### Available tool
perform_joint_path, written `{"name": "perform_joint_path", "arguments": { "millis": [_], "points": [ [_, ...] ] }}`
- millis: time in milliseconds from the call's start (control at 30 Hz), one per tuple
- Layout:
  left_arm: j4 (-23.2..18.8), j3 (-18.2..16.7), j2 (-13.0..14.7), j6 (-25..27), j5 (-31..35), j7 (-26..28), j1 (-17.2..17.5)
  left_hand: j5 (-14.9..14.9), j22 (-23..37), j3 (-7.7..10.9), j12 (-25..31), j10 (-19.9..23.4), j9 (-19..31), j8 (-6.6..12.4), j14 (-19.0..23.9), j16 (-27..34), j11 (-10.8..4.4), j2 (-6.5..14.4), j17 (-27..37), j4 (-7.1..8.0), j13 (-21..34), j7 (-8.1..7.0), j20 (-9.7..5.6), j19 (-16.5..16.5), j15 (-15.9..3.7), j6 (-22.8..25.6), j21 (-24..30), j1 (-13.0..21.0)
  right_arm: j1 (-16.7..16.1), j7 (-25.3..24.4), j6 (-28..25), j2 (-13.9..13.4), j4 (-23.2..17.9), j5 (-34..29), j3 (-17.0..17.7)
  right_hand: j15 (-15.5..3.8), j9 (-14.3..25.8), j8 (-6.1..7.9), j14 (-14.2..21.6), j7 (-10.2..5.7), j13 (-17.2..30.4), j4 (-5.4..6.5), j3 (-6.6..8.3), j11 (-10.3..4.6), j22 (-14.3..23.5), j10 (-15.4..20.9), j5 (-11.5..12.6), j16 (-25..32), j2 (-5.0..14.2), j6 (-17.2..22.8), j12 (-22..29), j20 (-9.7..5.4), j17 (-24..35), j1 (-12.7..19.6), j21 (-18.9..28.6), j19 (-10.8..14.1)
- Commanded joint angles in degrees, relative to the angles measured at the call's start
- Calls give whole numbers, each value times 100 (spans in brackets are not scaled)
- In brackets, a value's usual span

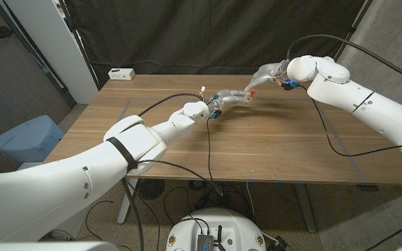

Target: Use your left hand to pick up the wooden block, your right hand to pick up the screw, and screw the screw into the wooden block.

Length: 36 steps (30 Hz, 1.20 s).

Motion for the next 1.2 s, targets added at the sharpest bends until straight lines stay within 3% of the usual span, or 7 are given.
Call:
{"name": "perform_joint_path", "arguments": {
  "millis": [33,133,433,667,1200],
  "points": [
    [7,-5,4,0,9,-6,-7,44,13,47,19,50,24,18,44,3,5,56,14,5,4,171,19,43,-482,264,35,1,30,264,76,-108,-94,-130,-16,-20,22,-43,-54,-92,25,-89,44,-19,11,-68,-39,12,14,-63,14,12,2,187,24,-15],
    [7,-5,3,-4,7,-9,-6,43,13,46,19,50,23,18,44,2,5,54,15,6,2,171,19,46,-483,265,35,-2,-9,280,48,-149,-158,-196,-1,-61,29,-87,-63,-249,24,-147,107,-96,9,-148,-40,32,-8,-179,17,4,0,366,35,-14],
    [4,-19,16,-101,8,-43,25,44,13,49,20,52,23,16,49,5,4,62,18,8,1,173,25,55,-478,259,35,0,-245,56,-26,-247,-359,-436,96,-164,58,-80,-24,-431,22,-186,190,-155,8,-153,-26,68,-36,-230,51,-63,-3,611,67,55],
    [2,-30,27,-157,15,-76,43,44,13,49,21,53,24,23,47,2,3,58,18,6,0,186,24,58,-479,275,34,2,-486,-298,-10,-242,-408,-550,205,-270,133,87,142,-576,20,-195,269,-238,12,28,-2,130,-112,-9,124,-173,-11,928,120,229],
    [3,-36,39,-127,29,-90,40,43,14,47,22,49,24,19,48,-1,6,50,17,6,-2,175,4,69,-485,267,34,0,-764,-729,-17,-176,-431,-700,344,-435,260,449,413,-677,19,-135,341,-358,19,329,17,210,-145,547,191,-262,0,1273,159,451]
  ]
}}
